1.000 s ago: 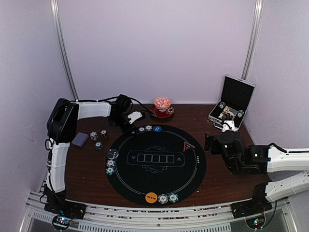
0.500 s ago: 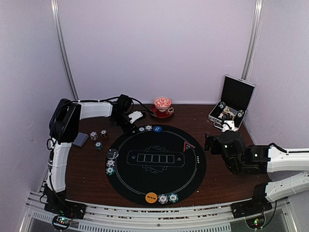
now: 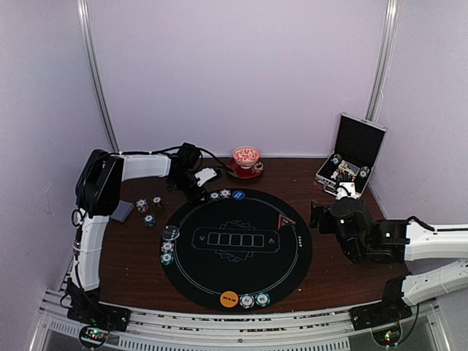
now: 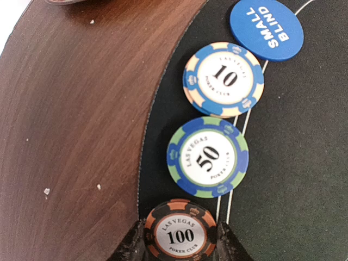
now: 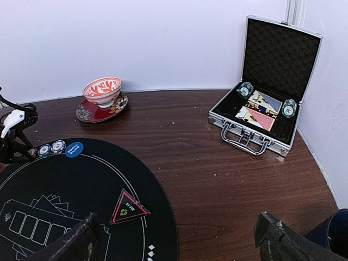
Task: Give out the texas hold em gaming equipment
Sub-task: Place the poker chip in the small blind area.
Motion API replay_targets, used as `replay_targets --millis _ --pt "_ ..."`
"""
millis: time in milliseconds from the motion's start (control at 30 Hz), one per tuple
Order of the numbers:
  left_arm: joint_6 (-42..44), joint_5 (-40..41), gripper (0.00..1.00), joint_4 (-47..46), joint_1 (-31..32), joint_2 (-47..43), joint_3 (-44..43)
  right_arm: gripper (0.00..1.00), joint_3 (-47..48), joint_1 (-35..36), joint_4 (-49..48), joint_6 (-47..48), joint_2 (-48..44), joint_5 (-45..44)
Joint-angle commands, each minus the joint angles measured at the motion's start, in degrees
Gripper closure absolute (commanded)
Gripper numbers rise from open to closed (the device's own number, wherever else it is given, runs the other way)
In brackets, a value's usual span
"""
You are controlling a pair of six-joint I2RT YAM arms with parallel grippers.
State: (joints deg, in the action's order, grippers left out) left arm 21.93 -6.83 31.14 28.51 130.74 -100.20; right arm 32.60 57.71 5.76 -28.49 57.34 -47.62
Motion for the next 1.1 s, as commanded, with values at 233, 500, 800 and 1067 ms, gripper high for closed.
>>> replay_targets --millis 233,500,800,1067 --pt "0.43 -0.09 0.75 -1.72 0.71 2.74 -2.28 0.0 0.74 -0.32 0.03 0.27 0.09 -0.55" --pt "0.74 0.4 0.46 -1.69 0.92 2.06 -1.38 0.0 0.83 -0.32 0.04 0.26 0.08 -0.5" --pt "0.99 1.58 0.24 -0.93 0.89 -4.33 4.4 0.0 0.73 -0.25 0.13 0.22 -0.49 -0.25" --pt "-0.22 3.04 0.08 -0.51 0.55 -16.55 11.6 0.0 0.72 -0.3 0.31 0.26 -0.98 -0.04"
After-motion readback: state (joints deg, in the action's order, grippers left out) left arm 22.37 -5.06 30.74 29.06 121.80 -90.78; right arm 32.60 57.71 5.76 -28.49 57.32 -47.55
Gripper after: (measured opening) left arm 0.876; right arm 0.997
